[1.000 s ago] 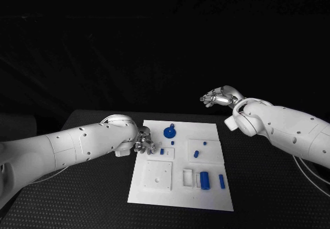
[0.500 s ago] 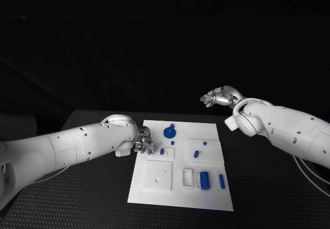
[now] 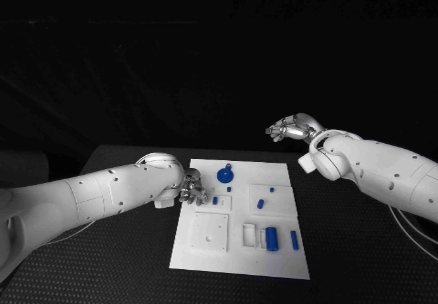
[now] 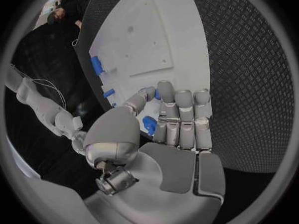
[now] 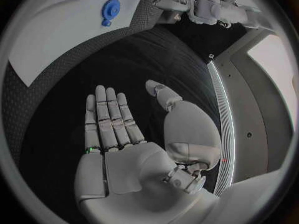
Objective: Assemble the parts on the task board
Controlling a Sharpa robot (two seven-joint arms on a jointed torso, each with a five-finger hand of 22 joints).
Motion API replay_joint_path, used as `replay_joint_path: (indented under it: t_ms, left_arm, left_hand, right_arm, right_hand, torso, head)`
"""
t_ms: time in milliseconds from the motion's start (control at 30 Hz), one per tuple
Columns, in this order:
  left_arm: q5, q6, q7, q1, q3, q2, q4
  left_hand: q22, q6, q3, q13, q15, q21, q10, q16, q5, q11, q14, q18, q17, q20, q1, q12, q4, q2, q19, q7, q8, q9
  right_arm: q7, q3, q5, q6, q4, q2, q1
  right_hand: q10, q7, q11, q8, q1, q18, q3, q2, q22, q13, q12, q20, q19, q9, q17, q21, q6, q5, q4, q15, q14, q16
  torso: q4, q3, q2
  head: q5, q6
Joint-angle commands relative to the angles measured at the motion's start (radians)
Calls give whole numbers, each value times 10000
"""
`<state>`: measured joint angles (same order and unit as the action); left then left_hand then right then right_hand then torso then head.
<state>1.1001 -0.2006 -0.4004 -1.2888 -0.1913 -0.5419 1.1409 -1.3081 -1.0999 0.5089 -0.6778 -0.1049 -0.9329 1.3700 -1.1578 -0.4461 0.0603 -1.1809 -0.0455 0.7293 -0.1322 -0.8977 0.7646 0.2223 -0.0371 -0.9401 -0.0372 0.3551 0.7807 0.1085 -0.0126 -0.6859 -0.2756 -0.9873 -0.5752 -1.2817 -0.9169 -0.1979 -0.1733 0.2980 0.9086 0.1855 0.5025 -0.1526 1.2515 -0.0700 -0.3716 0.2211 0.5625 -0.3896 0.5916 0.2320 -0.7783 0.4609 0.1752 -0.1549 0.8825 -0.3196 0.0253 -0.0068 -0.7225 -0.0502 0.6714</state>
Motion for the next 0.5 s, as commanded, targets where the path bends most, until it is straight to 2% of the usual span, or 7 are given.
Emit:
replay_joint_path:
  t_ms: [33, 133, 400, 500]
  left_arm:
    - [3, -208, -123, 44, -25, 55, -5]
    - [21, -319, -205, 44, -26, 83, -8]
    - [26, -126, -311, 54, -29, 176, -76]
    - [26, 117, -348, 55, -29, 173, -109]
  left_hand:
    - [-168, 8, 722, 14, -82, -52, 145, -18, -16, 198, 3, -145, -11, -673, -257, 14, 656, -262, -91, 65, -38, -6]
    - [-167, 6, 717, 14, -82, -52, 153, -19, -17, 195, 0, -145, -12, -673, -248, 16, 657, -253, -94, 64, -39, -2]
    - [-166, -2, 698, 18, -84, -51, 179, -19, -21, 184, -11, -145, -18, -674, -208, 17, 649, -210, -107, 55, -50, 8]
    - [-157, 29, 687, 32, -96, -43, 203, -6, 139, 160, -20, -148, -35, -680, -156, 1, 619, -212, -136, 32, -99, 10]
  right_arm:
    - [71, 2, -5, 107, -6, 2, 2]
    - [71, 2, -5, 111, -10, 9, 2]
    - [68, 2, -5, 105, -9, 15, 2]
    - [65, 2, -5, 105, -12, 5, 2]
  right_hand:
    - [-59, -191, -11, 62, -12, 184, -45, 106, 11, 10, 41, 67, 15, 13, 13, -60, 69, 65, 27, -32, 52, 69]
    - [-60, -191, -11, 62, -12, 184, -45, 106, 12, 10, 41, 68, 16, 13, 14, -62, 69, 65, 27, -32, 52, 69]
    - [-60, -192, -11, 63, -13, 185, -46, 106, 17, 10, 42, 69, 17, 15, 15, -67, 70, 65, 27, -32, 53, 71]
    - [-60, -192, -11, 64, -13, 186, -46, 106, 18, 10, 42, 69, 17, 16, 16, -68, 70, 65, 27, -32, 53, 72]
  torso:
    - [4, 3, 1]
    - [7, 5, 3]
    - [2, 2, -2]
    - [0, 1, 0]
  head:
    - [11, 14]
    - [15, 12]
    - [3, 0]
    - [3, -17]
